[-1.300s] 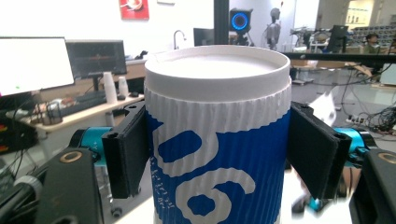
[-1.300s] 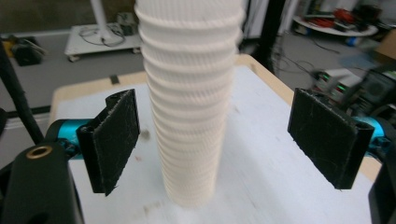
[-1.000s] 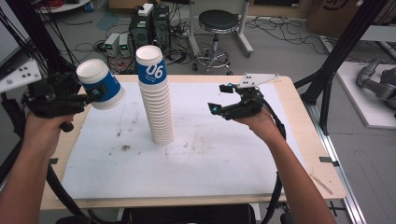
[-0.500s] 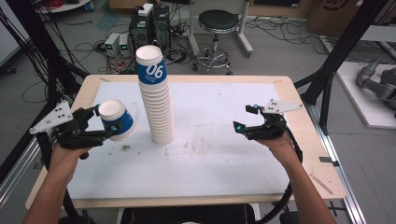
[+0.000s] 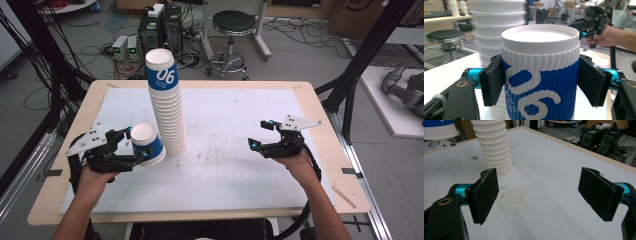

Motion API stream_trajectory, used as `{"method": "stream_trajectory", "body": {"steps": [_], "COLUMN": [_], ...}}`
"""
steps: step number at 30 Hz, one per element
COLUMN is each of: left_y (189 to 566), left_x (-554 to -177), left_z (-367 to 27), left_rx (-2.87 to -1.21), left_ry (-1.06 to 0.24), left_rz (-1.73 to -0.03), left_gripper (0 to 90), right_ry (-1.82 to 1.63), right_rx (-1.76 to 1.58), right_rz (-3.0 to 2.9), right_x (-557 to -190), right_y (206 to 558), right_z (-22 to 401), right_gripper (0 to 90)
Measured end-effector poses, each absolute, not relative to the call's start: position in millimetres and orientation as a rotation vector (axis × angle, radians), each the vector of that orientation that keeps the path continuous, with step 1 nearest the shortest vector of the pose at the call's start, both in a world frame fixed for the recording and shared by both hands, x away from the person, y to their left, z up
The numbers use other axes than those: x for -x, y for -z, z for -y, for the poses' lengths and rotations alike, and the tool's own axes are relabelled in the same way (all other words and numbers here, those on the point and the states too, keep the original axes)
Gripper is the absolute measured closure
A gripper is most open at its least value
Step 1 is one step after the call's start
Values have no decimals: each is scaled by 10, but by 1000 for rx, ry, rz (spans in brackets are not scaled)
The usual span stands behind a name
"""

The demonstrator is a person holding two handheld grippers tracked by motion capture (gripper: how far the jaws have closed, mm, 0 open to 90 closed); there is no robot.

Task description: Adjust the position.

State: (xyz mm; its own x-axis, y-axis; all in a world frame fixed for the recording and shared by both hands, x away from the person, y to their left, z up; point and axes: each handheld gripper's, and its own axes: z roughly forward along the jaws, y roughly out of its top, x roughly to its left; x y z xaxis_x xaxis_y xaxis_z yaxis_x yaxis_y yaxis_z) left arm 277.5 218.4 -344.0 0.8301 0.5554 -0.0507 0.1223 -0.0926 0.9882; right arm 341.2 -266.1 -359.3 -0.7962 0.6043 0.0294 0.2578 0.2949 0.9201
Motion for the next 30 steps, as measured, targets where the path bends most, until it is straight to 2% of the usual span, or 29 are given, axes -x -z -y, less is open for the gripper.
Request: {"method": "stream_trajectory", "body": {"steps": [17, 30], "left_y": [3470, 3421], "left_x": [-2961, -3250], "left_z": [-1331, -898], "left_rx": [-1702, -1713], "left_ry": [-289, -266], "left_rz": [-401, -352], "left_gripper": [276, 277], "right_ry": [-1583, -1654], "right_rx": [-689, -586], "right_rz": [-2307, -2337], "right_x": [-3333, -3256], "right_y": [3634, 3638], "right_z": [2506, 2296], "right_gripper": [170, 170]}}
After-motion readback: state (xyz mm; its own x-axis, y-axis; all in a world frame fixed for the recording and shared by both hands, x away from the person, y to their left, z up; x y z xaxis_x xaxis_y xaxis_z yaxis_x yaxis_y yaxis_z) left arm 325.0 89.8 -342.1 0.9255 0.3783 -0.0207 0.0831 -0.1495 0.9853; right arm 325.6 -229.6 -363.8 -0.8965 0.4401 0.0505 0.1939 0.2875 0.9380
